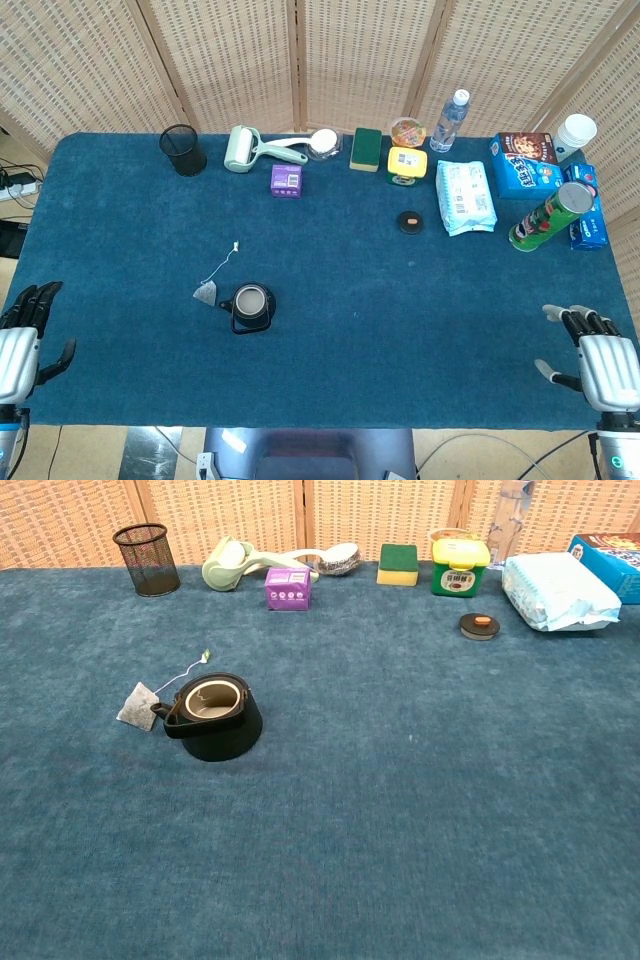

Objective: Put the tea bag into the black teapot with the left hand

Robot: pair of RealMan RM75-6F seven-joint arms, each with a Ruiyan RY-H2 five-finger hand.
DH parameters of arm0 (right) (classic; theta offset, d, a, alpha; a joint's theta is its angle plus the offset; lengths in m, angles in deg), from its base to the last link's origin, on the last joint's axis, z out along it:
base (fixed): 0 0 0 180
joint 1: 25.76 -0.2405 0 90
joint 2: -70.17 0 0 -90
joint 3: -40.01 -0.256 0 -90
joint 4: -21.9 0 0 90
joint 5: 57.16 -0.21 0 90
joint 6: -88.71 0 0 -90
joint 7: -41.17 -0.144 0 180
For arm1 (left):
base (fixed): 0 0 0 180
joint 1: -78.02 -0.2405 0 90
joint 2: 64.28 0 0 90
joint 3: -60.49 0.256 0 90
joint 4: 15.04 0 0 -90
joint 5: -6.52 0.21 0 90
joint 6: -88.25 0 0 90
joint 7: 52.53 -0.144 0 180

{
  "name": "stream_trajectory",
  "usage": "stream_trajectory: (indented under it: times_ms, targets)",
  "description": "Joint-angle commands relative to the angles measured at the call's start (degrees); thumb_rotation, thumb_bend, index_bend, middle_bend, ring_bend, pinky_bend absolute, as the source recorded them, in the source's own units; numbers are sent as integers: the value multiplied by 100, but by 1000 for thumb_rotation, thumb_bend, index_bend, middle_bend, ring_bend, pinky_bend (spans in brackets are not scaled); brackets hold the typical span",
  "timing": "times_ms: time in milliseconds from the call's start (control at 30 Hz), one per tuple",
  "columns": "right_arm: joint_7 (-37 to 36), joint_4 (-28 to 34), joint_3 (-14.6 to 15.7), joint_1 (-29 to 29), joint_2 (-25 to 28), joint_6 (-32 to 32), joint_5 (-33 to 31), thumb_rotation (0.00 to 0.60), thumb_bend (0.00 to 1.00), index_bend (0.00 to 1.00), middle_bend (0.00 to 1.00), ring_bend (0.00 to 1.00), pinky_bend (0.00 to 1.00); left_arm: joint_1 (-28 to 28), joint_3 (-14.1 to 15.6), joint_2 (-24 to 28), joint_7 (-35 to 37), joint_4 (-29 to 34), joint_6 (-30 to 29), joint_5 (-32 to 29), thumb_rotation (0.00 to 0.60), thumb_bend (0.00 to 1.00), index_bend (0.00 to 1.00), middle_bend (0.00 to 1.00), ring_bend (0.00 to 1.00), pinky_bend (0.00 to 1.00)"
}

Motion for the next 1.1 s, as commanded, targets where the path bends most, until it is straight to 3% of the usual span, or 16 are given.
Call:
stream_trajectory:
  times_ms: [33, 333, 467, 567, 633, 733, 833, 900, 1100]
  targets:
    - [13, 16, 3, 5, 11, 9, 9, 600, 96, 262, 357, 269, 305, -1, 5, 23, -2, -20, 0, 20, 600, 452, 24, 86, 35, 154]
    - [-54, -2, 29, 43, 33, 28, 14, 600, 95, 262, 358, 269, 304, 318, -56, 508, -242, -13, 473, 54, 600, 452, 24, 86, 0, 97]
    - [-127, -42, 30, 56, 28, 34, 2, 600, 96, 262, 358, 269, 305, 598, -147, 792, -549, 36, 844, -2, 600, 428, 24, 85, 5, 152]
    - [-176, -76, 32, 76, 34, 53, -5, 600, 96, 262, 358, 269, 304, 894, -294, 908, -844, 12, 1171, -115, 600, 389, 27, 154, 128, 337]
    - [-230, -113, 38, 97, 33, 63, -25, 600, 96, 262, 358, 269, 305, 1107, -403, 917, -1032, -41, 1393, -215, 600, 370, 72, 299, 280, 467]
    - [-326, -172, 51, 128, 26, 47, -78, 600, 96, 262, 358, 269, 307, 1348, -506, 887, -1242, -106, 1649, -339, 600, 368, 162, 491, 456, 580]
    - [-403, -243, 69, 180, 21, 19, -183, 600, 95, 262, 358, 269, 314, 1694, -634, 828, -1467, -218, 2006, -423, 600, 370, 254, 696, 638, 662]
    - [-462, -285, 66, 208, 18, 37, -209, 600, 96, 263, 358, 269, 315, 1987, -719, 778, -1588, -290, 2407, -633, 600, 374, 284, 772, 715, 693]
    - [-555, -371, 80, 262, 2, 20, -275, 600, 96, 262, 358, 269, 319, 2649, -845, 526, -1721, -538, 3209, -996, 600, 413, 369, 906, 832, 761]
